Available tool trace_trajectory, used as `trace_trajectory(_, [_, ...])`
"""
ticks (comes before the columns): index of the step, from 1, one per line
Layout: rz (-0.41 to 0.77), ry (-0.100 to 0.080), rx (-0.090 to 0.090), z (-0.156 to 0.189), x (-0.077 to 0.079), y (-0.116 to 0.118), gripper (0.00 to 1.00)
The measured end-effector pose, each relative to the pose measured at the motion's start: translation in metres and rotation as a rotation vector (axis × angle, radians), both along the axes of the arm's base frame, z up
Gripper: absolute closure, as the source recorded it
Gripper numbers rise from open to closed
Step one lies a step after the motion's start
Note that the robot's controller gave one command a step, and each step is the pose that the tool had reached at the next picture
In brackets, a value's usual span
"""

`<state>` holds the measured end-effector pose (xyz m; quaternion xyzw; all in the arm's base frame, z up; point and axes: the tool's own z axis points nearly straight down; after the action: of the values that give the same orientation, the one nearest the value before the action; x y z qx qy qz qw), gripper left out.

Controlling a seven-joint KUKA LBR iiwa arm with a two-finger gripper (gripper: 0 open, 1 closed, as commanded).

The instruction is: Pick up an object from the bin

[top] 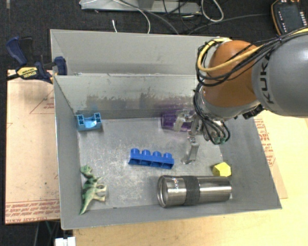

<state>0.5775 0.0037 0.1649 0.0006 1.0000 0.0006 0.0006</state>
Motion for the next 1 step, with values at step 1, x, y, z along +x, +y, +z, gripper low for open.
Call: trace_trajectory(1, [0.026, 0.005, 0.002, -0.0655, 0.0012, 0.0365, 0.0])
